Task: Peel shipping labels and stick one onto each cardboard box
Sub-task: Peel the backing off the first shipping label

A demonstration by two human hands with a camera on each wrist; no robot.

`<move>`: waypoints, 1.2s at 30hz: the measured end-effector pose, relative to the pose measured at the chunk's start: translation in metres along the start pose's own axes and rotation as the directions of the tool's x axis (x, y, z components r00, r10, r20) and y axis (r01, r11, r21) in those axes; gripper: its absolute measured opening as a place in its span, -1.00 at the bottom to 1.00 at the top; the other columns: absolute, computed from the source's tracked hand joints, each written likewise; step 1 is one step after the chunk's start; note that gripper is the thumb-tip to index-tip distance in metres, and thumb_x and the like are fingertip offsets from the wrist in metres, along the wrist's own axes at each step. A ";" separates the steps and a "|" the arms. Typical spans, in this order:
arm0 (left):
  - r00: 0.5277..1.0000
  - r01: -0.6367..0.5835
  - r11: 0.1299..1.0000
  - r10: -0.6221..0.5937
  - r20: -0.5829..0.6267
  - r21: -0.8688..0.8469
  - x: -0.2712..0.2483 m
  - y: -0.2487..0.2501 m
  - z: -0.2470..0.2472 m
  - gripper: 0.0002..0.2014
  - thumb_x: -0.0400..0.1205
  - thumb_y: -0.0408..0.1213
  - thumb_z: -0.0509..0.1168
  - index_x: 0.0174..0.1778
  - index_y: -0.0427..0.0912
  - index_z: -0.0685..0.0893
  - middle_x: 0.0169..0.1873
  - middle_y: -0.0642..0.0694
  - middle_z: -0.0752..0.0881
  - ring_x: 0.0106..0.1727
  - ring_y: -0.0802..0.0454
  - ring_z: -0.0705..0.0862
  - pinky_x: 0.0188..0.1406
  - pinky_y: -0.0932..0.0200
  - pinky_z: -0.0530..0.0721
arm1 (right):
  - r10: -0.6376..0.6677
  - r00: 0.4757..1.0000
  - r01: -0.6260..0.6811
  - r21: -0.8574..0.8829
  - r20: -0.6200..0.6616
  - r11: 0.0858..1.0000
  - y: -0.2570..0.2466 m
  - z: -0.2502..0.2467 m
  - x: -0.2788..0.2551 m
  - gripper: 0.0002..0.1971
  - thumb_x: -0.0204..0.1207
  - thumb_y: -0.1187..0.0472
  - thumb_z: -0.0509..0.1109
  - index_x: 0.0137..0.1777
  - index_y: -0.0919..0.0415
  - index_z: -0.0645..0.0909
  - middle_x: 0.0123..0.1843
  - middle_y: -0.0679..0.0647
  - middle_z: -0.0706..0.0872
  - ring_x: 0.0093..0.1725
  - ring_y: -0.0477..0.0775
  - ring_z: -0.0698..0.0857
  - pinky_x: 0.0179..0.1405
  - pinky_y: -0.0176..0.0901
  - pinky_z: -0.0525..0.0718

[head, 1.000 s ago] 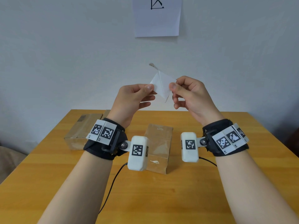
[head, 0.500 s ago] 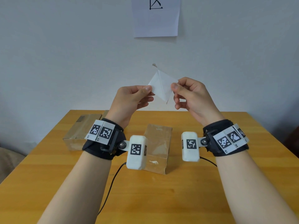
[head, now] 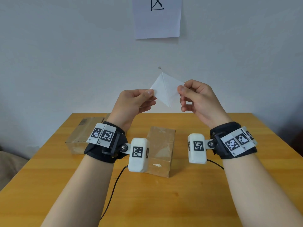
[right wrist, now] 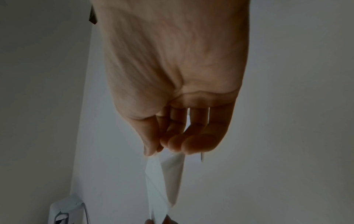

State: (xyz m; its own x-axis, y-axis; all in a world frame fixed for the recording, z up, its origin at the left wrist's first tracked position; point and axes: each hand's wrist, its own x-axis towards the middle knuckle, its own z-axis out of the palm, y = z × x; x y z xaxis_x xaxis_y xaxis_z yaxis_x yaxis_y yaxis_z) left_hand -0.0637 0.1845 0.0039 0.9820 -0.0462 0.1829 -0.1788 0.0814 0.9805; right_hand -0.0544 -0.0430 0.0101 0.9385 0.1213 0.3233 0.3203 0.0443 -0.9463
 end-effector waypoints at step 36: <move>0.997 0.059 0.998 -0.060 -0.052 -0.016 -0.005 -0.011 0.018 -0.74 0.73 -0.23 0.49 0.10 -0.41 0.85 -0.02 -0.23 0.92 0.03 -0.11 0.91 0.24 -0.16 0.87 | 0.070 0.997 -0.066 -0.185 0.017 0.981 -0.001 0.018 -0.005 -0.77 0.69 0.07 0.51 -0.01 0.27 0.75 -0.14 0.04 0.84 -0.29 0.12 0.75 -0.47 -0.05 0.74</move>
State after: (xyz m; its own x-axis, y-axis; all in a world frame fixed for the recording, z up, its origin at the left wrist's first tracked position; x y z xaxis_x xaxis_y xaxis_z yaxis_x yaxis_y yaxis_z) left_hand -0.0674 0.1659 -0.0067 0.9928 0.0006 0.1198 -0.1193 0.0942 0.9884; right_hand -0.0613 -0.0261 0.0096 0.9563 0.1408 0.2564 0.2764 -0.1481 -0.9496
